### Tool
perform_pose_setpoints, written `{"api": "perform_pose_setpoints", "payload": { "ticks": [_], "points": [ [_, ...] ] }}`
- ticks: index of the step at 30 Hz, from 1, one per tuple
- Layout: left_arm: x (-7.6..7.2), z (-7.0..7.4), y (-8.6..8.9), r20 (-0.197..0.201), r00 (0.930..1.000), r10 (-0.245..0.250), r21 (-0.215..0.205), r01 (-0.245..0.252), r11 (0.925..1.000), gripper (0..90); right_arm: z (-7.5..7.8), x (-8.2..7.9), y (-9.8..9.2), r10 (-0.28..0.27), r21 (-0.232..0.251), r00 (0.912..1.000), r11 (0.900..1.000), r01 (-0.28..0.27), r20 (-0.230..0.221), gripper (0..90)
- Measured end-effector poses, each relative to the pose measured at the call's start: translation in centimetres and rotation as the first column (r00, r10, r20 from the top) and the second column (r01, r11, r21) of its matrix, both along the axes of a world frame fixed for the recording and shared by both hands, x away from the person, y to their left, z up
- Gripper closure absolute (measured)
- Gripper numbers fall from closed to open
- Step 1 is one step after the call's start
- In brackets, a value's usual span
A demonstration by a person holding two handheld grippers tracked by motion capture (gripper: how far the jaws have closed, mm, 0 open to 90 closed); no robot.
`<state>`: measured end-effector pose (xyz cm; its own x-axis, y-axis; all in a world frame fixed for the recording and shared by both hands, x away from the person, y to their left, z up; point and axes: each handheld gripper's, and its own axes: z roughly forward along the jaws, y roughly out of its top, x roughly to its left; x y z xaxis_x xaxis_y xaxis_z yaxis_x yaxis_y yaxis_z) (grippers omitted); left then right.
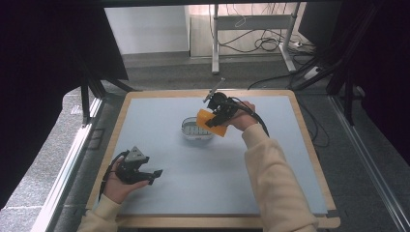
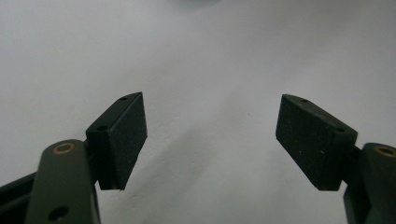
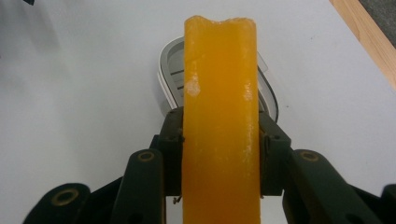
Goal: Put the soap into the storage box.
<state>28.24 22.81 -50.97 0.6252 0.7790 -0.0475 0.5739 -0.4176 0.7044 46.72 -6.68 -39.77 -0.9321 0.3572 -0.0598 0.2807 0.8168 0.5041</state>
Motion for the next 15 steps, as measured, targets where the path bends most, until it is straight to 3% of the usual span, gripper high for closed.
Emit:
{"api": "perform_pose_setpoints", "payload": {
  "ticks": [15],
  "points": [
    [0.0,0.0,0.0,-0.002,1.0,-0.001,0.001,0.001,1.0,24.7,-0.5,1.1,1.6,0.019,-0.009,0.9998,1.0,-0.019,-0.006,61.5]
  ]
}}
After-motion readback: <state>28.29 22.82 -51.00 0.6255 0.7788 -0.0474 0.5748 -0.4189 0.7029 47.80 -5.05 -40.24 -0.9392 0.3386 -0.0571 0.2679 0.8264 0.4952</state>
